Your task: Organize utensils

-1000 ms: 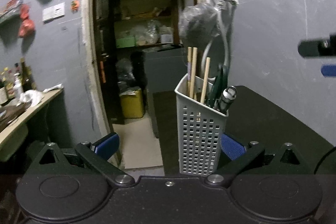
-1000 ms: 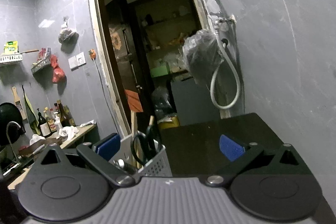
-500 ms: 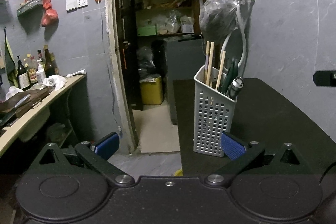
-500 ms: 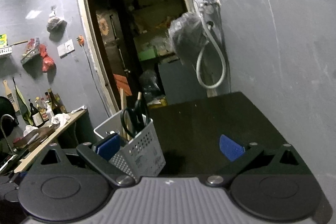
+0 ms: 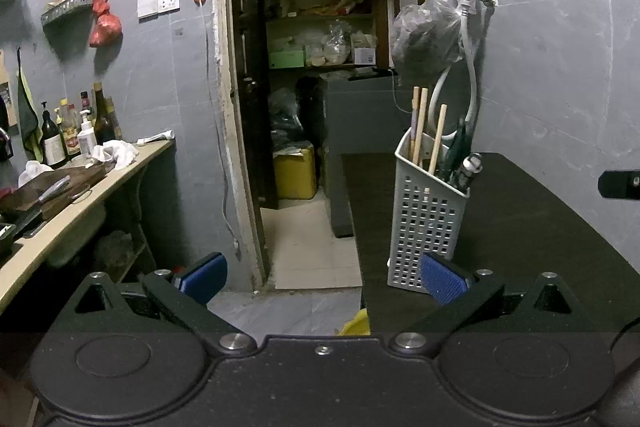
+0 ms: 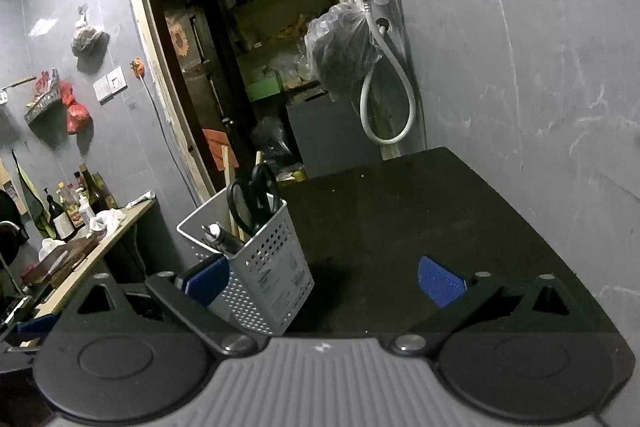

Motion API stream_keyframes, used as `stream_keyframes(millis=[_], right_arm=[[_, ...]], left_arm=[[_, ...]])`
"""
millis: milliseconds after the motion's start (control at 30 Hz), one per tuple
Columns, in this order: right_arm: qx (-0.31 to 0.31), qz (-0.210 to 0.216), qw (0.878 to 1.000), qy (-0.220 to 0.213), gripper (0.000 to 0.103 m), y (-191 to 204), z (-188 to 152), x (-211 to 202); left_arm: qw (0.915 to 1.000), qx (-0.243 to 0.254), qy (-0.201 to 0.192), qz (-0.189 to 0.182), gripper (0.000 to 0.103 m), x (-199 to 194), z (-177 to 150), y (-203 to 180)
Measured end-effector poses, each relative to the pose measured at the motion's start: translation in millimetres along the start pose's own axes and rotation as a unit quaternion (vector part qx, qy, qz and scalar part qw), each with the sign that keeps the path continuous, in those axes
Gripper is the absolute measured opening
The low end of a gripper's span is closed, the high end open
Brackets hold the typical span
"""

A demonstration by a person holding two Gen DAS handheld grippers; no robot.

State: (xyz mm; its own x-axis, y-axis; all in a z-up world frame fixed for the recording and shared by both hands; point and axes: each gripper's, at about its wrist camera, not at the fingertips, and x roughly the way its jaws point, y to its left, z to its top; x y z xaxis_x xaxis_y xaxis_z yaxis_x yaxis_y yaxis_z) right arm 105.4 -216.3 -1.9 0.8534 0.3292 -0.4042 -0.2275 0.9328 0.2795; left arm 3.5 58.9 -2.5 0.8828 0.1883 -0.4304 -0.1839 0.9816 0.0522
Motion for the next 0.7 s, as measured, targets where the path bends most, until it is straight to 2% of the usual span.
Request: stream_keyframes(millis=[233, 467, 700], right_arm=[[-0.011, -0.023, 0.999, 0.027, 0.103, 15, -12, 3], [-0.025, -0.052, 0.997, 0.051, 0.103, 29, -28, -5], [-0.013, -0.083, 0.995, 0.054, 0.103, 41, -42, -13]], left_arm=[[0.9999, -0.003, 0.003, -0.013, 0.102, 7, -2, 15], [0.9991, -0.004, 0.005, -0.042, 0.102, 13, -9, 26], [0.9977, 0.003, 0.001, -0.068, 0.102, 16, -15, 39]])
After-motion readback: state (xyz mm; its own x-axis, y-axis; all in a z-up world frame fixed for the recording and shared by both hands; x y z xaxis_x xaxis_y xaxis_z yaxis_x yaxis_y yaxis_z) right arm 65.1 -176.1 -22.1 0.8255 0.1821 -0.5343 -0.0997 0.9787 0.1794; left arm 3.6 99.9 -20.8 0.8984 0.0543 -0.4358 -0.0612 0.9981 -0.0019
